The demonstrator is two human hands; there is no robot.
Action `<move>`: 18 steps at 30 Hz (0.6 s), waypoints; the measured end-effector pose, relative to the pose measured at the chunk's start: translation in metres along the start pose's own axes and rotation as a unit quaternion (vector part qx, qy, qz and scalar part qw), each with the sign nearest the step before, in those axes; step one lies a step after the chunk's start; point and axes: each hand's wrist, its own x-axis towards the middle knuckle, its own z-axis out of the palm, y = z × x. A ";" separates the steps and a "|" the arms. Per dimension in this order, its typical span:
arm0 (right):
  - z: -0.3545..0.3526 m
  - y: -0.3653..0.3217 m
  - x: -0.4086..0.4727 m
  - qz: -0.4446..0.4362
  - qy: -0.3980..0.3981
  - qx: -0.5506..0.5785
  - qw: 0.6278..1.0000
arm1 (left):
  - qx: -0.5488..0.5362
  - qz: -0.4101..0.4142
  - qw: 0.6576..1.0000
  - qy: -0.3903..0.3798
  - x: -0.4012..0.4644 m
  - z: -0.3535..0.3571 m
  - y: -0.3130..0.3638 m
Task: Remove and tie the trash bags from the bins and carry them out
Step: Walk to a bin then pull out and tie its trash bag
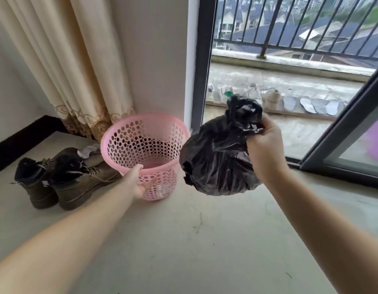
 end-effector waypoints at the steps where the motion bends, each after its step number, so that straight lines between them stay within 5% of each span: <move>1: -0.002 0.011 -0.006 0.020 -0.014 -0.031 0.999 | 0.000 0.003 1.000 0.003 -0.001 0.002 -0.002; 13: -0.004 0.114 -0.065 0.251 -0.160 -0.274 0.914 | 0.120 0.033 0.992 -0.013 -0.023 0.010 -0.014; 16: -0.005 0.108 -0.057 0.235 -0.176 -0.273 0.916 | 0.241 -0.014 0.961 -0.132 -0.046 0.021 -0.025; 18: -0.005 0.102 -0.051 0.233 -0.170 -0.262 0.921 | 0.357 -0.028 0.905 -0.232 -0.069 0.035 -0.033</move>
